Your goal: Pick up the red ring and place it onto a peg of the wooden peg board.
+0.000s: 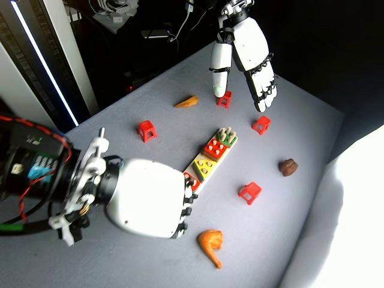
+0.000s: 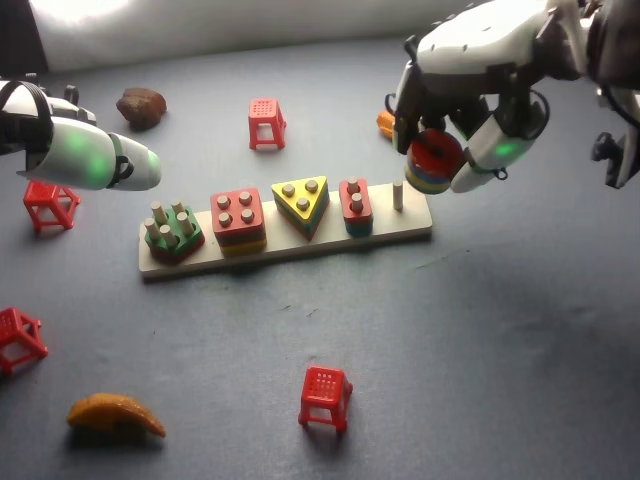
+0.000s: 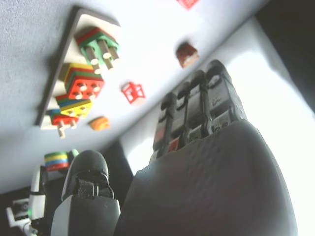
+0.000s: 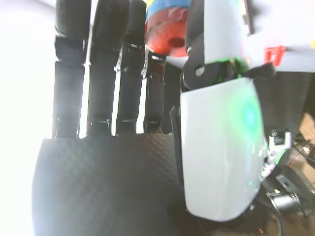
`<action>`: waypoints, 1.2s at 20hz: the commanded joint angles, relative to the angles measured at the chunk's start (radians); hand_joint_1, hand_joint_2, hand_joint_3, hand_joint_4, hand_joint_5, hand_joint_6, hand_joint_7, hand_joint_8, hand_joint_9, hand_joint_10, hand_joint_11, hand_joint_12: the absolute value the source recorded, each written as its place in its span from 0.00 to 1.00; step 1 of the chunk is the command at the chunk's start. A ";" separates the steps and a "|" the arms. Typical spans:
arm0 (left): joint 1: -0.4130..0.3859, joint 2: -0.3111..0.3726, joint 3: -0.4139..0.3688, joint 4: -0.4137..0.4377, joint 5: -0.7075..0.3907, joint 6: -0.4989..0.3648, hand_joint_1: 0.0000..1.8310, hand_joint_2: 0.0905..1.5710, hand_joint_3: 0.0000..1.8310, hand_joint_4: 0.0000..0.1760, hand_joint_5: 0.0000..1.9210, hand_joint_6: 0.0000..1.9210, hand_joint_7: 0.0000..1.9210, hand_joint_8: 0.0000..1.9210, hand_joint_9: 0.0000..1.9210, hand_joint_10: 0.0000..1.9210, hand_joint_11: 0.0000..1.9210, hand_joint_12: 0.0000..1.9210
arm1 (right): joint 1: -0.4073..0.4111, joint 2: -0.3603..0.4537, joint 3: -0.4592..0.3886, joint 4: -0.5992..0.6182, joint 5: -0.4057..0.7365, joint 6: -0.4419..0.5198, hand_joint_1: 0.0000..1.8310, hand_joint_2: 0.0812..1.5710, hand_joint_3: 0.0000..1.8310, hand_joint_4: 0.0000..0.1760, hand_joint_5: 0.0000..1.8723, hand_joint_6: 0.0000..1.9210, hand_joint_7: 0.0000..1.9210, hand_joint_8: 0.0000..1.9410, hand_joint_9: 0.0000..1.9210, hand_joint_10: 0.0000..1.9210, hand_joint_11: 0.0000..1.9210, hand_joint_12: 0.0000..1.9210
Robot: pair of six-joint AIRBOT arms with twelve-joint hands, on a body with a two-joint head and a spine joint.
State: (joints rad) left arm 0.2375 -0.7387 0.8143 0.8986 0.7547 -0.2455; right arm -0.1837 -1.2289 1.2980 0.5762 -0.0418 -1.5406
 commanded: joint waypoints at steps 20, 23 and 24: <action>-0.012 0.004 0.001 0.060 -0.020 -0.005 0.00 0.76 0.00 0.00 0.03 0.01 0.02 0.01 0.00 0.00 0.00 0.00 | -0.039 -0.077 0.045 0.002 0.156 -0.092 0.76 0.64 0.00 0.00 0.58 0.40 0.62 0.26 0.58 0.48 0.51 0.46; -0.012 0.004 0.001 0.060 -0.020 -0.005 0.00 0.76 0.00 0.00 0.03 0.01 0.02 0.01 0.00 0.00 0.00 0.00 | -0.043 -0.089 0.053 0.002 0.163 -0.092 0.76 0.64 0.00 0.00 0.58 0.38 0.62 0.26 0.58 0.48 0.51 0.46; -0.012 0.004 0.001 0.060 -0.020 -0.005 0.00 0.76 0.00 0.00 0.03 0.01 0.02 0.01 0.00 0.00 0.00 0.00 | -0.043 -0.096 0.059 0.002 0.165 -0.092 0.76 0.64 0.00 0.00 0.58 0.38 0.62 0.26 0.58 0.48 0.51 0.46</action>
State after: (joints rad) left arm 0.2375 -0.7387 0.8143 0.8982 0.7551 -0.2455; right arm -0.2291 -1.3338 1.3567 0.5804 0.0357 -1.6287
